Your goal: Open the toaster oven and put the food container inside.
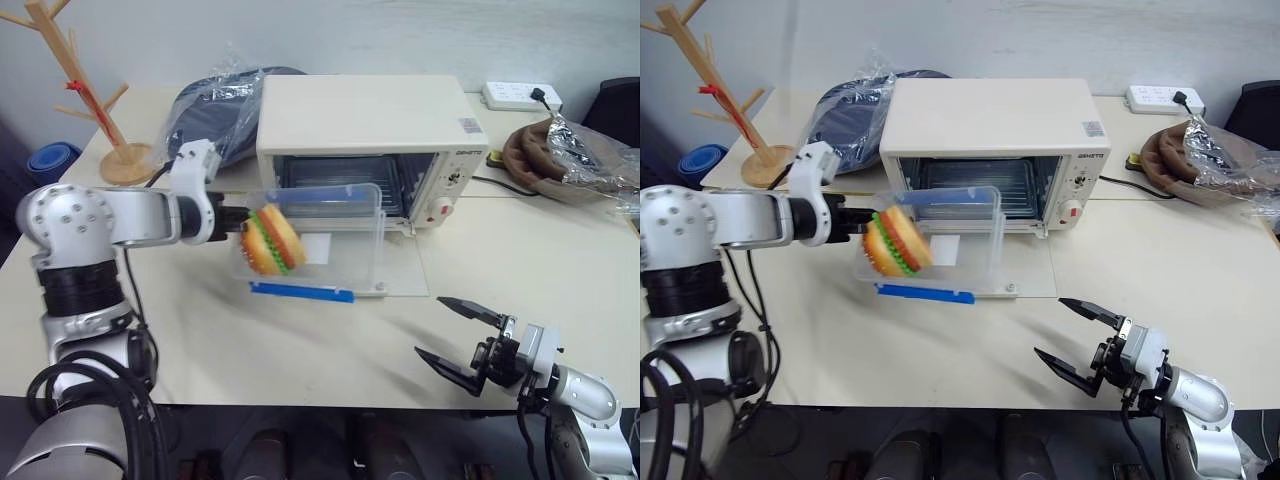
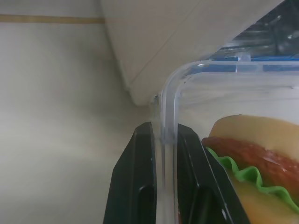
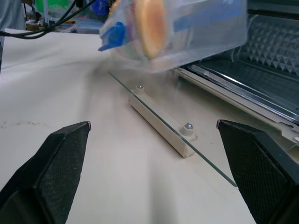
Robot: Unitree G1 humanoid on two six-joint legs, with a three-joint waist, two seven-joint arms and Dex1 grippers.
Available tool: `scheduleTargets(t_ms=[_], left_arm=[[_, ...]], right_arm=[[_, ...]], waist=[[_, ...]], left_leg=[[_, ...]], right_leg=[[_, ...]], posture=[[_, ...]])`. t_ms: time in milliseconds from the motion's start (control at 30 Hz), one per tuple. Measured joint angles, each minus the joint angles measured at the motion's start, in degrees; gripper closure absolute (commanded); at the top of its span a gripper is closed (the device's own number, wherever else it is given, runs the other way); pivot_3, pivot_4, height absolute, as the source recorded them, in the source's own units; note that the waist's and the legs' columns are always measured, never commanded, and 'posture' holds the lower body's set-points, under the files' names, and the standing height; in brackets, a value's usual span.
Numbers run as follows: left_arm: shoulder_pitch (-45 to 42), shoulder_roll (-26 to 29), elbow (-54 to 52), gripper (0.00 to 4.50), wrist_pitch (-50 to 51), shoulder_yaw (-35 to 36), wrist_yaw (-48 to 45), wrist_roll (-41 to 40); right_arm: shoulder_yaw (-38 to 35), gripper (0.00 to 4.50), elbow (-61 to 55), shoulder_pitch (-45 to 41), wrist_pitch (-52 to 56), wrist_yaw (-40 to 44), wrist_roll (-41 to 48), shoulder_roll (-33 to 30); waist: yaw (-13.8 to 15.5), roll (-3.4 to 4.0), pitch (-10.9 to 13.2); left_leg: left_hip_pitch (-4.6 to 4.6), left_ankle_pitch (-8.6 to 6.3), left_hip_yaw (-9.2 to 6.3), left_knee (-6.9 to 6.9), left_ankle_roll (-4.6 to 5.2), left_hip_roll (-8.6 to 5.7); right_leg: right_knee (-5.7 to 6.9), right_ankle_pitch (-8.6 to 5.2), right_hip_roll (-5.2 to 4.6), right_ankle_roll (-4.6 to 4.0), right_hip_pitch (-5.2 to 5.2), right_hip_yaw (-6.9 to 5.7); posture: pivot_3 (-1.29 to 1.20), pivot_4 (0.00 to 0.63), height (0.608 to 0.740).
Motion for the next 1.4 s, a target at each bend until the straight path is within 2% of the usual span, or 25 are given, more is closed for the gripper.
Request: scheduleTargets(t_ms=[167,233,267,467,600,733,800,867,933,1067,1133,1167,1233,1300,1400], left_arm=[[-1.4,-4.1,0.9,4.29,-0.2,-0.9,-1.5,5.6],[-1.5,-5.0,1.4,3.55,-0.4,-0.9,-2.2,7.3],[-1.5,-5.8,2.0,3.34,-0.7,-0.8,-2.7,8.4],[-1.4,-9.9,2.6,1.46,-2.1,1.3,-5.5,11.9],[-1.5,-9.9,2.6,0.23,-3.2,2.9,-8.1,13.3],[-0.9,-5.7,1.9,0.23,-4.1,5.3,-13.2,13.2],[2.4,0.9,-1.1,0.2,-5.5,5.1,-20.2,11.5],[6.8,8.3,-3.6,0.57,-7.7,4.1,-27.9,10.4],[13.4,15.8,-6.8,1.04,-13.9,1.4,-38.6,10.3],[29.1,28.1,-12.1,2.31,-34.4,-6.0,-60.1,16.4],[33.9,28.0,-13.5,2.88,-40.5,-7.8,-66.5,17.5],[35.2,27.0,-14.3,3.28,-42.3,-8.5,-68.2,17.5],[36.4,25.5,-16.2,3.84,-44.2,-9.6,-69.2,17.6],[37.3,22.9,-19.6,4.45,-44.8,-11.1,-69.1,17.4],[37.3,18.7,-22.9,4.48,-44.5,-12.7,-66.7,17.2]], right_arm=[[0.1,0.0,-2.1,1.3,0.3,-3.0,-0.5,0.3],[0.1,0.0,-2.2,1.6,0.2,-3.6,-0.7,0.4],[0.1,0.0,-2.3,1.8,0.2,-3.9,-0.8,0.5],[0.1,0.0,-3.1,2.1,0.4,-6.2,-1.2,1.0],[0.2,0.0,-7.2,1.4,4.4,-9.1,-0.4,0.8],[0.0,0.0,-14.0,-0.3,13.9,-14.2,3.1,-2.1],[-0.3,0.38,-18.2,-1.0,21.9,-15.6,7.4,-6.7],[-1.2,0.83,-21.3,-0.6,28.1,-15.8,11.4,-11.4],[-2.0,1.52,-24.3,-0.3,34.6,-15.9,14.7,-15.7],[0.9,2.96,-28.8,-1.5,42.4,-15.1,15.3,-21.4],[4.2,3.59,-29.4,-3.8,45.0,-15.7,15.1,-21.2],[5.5,4.01,-29.5,-5.4,46.0,-16.4,14.9,-20.8],[7.5,4.5,-29.5,-8.4,47.3,-18.0,14.1,-19.0],[9.6,4.5,-29.4,-11.6,48.4,-20.8,13.0,-16.0],[11.4,4.5,-28.9,-14.1,49.3,-23.7,10.8,-13.5]], waist=[[0.8,0.0,0.0],[0.9,0.0,0.0],[1.0,0.0,0.0],[1.1,-0.02,0.0],[0.5,-0.02,0.0],[0.6,-0.02,0.0],[0.3,0.01,0.0],[0.2,0.01,0.0],[0.5,0.01,0.0],[0.9,0.0,0.0],[1.3,-0.01,0.0],[1.7,-0.02,0.0],[1.9,-0.05,0.0],[2.0,-0.05,0.0],[2.0,-0.05,0.0]], left_leg=[[0.03,0.05,-0.01,0.07,-0.04,-0.02],[0.05,0.05,-0.01,0.13,-0.04,-0.03],[0.04,0.05,-0.04,0.17,-0.04,-0.04],[0.0,0.05,-0.04,0.2,-0.04,0.0],[0.01,0.07,0.01,0.19,-0.09,0.02],[0.01,0.08,0.0,0.19,-0.11,0.03],[0.01,0.08,0.07,0.12,-0.12,0.03],[0.01,0.09,0.0,0.05,-0.15,0.09],[0.02,0.09,-0.04,-0.01,-0.14,0.09],[0.03,0.12,-0.1,-0.16,-0.03,0.08],[-0.02,0.06,-0.12,-0.14,0.15,0.05],[-0.1,0.03,-0.14,-0.1,0.26,0.03],[-0.13,-0.2,-0.15,-0.06,0.66,0.03],[-0.19,-0.23,-0.14,-0.04,0.72,0.01],[-0.34,-0.24,-0.14,0.02,0.74,-0.03]], right_leg=[[0.07,0.0,0.0,0.0,0.02,-0.01],[0.11,0.0,-0.01,0.0,0.07,-0.01],[0.12,0.0,-0.01,0.0,0.09,-0.02],[0.11,0.0,0.02,0.01,0.05,-0.02],[0.23,0.0,0.06,0.01,-0.01,0.01],[0.25,0.0,0.05,0.01,-0.04,0.01],[0.28,0.0,0.05,0.0,-0.09,0.08],[0.2,-0.03,0.07,-0.05,-0.08,0.03],[0.06,-0.07,0.05,-0.12,-0.04,0.01],[-0.26,-0.09,-0.06,-0.17,0.09,-0.02],[-0.28,-0.1,-0.2,-0.19,0.09,-0.03],[-0.29,-0.09,-0.27,-0.17,0.05,-0.04],[-0.3,-0.07,-0.28,-0.14,0.05,-0.04],[-0.3,-0.06,-0.31,-0.12,0.01,-0.04],[-0.31,-0.03,-0.3,-0.06,-0.09,-0.06]], posture=[[0.0,0.15,0.74],[0.0,0.15,0.74],[0.0,0.15,0.74],[0.0,0.15,0.74],[0.0,0.15,0.74],[0.0,0.15,0.74],[0.0,0.15,0.74],[0.0,0.15,0.74],[0.0,0.15,0.74],[0.0,0.15,0.74],[0.0,0.15,0.74],[0.0,0.15,0.74],[0.0,0.15,0.74],[0.0,0.15,0.74],[0.0,0.15,0.74]])
